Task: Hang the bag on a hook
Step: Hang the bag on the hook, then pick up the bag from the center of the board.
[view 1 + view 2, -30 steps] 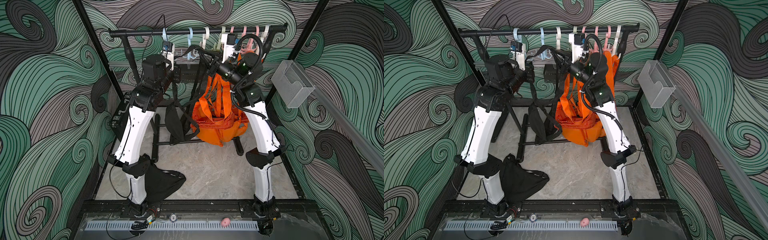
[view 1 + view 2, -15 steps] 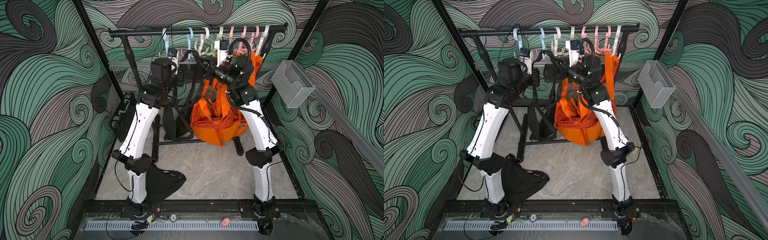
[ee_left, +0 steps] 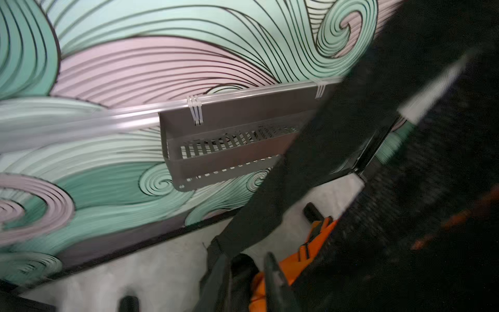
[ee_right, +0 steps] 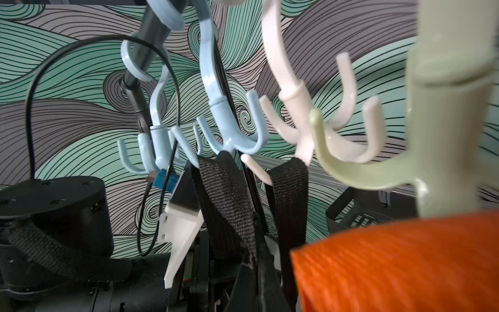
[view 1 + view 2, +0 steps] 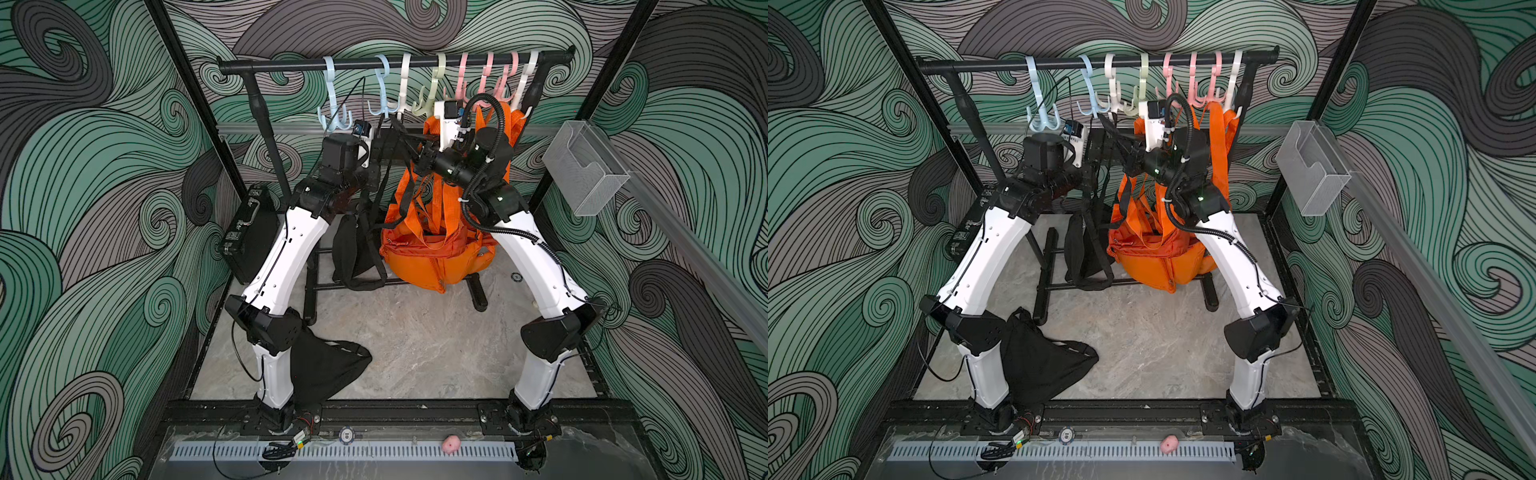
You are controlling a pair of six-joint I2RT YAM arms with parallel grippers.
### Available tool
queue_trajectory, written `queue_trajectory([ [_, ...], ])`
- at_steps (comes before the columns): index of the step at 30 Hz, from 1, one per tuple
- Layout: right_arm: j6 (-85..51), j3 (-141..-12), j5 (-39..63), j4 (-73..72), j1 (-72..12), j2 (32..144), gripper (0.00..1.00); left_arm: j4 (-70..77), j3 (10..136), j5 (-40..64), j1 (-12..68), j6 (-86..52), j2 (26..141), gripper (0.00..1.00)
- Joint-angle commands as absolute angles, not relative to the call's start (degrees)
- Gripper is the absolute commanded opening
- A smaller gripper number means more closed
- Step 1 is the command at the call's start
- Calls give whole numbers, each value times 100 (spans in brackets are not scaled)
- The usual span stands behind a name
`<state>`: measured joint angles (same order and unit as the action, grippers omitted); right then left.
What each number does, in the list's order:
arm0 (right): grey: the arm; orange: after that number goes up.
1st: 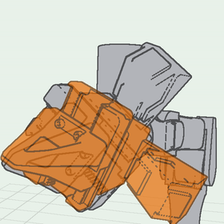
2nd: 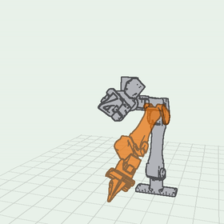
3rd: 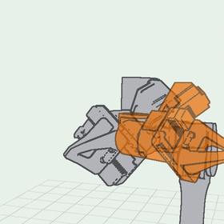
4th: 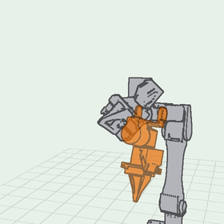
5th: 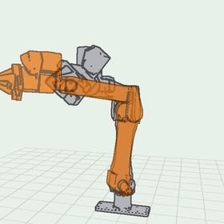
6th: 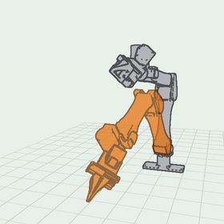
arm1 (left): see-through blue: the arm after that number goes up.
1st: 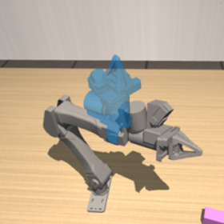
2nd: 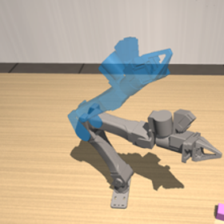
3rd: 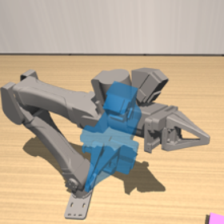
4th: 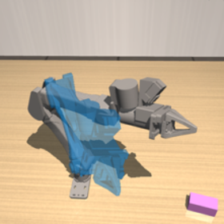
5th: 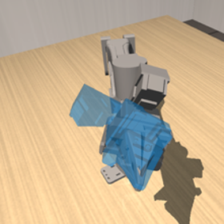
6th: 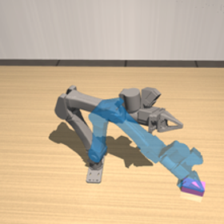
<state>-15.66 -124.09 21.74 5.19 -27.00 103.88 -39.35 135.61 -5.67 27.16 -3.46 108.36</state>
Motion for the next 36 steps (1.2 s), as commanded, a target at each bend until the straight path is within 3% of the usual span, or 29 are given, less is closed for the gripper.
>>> queue_trajectory([
  [1,-1412,-11985,1492,470,-2518,10058,0,-3836,13590,-446,2823,-309,10458,48],
  [8,-1529,-11136,1210,424,-2149,9518,0,-3620,12934,-470,3199,-38,9837,84],
  [12,-1437,-11042,1107,469,-2143,9342,0,-3520,12328,-510,3364,23,9376,98],
  [14,-1458,-11098,1180,545,-2153,9306,0,-3472,11884,-513,3409,17,9080,99],
  [18,-1350,-11092,1336,661,-2239,9133,36,-3284,10701,-731,3428,106,8292,99],
  [25,-750,-10487,771,949,-2919,8433,69,-2782,8280,-1502,3406,-154,6652,99],
  [32,-185,-9160,228,1259,-4534,7769,75,-2456,6638,-2728,3209,-488,5291,99],
  [36,-211,-7927,701,1138,-5403,7691,75,-2131,5980,-3566,3141,-606,4698,99],
])
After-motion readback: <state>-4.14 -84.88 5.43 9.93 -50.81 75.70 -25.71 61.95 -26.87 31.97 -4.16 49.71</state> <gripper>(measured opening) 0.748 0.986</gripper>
